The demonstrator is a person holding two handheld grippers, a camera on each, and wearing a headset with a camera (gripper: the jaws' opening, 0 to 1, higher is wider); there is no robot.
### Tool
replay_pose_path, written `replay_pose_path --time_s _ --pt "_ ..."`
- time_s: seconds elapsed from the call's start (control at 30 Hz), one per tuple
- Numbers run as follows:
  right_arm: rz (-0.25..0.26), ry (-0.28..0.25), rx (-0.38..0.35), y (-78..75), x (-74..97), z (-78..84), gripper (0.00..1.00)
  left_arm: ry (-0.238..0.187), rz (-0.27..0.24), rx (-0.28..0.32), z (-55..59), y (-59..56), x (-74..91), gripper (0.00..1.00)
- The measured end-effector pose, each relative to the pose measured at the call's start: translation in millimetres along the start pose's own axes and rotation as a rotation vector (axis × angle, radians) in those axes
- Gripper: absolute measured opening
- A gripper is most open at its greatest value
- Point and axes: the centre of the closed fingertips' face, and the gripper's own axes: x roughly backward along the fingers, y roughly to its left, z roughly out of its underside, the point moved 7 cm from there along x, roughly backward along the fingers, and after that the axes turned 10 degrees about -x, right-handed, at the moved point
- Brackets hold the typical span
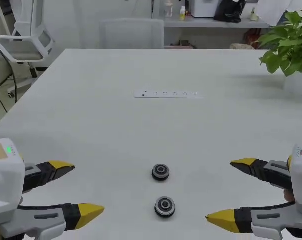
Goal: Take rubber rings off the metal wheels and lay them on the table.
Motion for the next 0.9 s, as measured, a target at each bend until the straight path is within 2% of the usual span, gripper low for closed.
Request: replay_pose_path --time_s 0.9 --pt "-0.008 -0.005 0.013 -0.5 -0.5 -1.8 0.76 -0.002 0.007 -0.003 1.3 -1.1 0.1 0.61"
